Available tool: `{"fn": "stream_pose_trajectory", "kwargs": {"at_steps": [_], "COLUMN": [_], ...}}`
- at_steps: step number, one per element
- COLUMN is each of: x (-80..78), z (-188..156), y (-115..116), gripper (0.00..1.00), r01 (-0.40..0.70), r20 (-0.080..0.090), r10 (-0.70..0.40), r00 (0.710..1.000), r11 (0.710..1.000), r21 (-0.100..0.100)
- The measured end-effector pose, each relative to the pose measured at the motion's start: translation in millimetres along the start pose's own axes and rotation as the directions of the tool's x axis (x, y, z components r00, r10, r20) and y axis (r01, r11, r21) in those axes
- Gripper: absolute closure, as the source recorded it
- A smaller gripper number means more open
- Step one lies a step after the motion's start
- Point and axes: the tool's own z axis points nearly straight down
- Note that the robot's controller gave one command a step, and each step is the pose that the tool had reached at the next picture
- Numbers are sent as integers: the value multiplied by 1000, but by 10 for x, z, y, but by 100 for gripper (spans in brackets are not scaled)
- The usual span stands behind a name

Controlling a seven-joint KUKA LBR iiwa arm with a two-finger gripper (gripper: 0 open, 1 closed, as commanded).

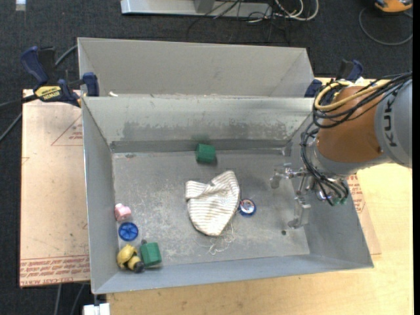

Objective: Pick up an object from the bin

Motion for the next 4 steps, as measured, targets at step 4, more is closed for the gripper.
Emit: {"fn": "stream_pose_trajectory", "kwargs": {"at_steps": [4], "x": [104], "z": [268], "y": [1047], "gripper": [0], "r01": [224], "r20": [3], "r10": [-224], "r00": [975], "r11": [975], "r21": [-1]}}
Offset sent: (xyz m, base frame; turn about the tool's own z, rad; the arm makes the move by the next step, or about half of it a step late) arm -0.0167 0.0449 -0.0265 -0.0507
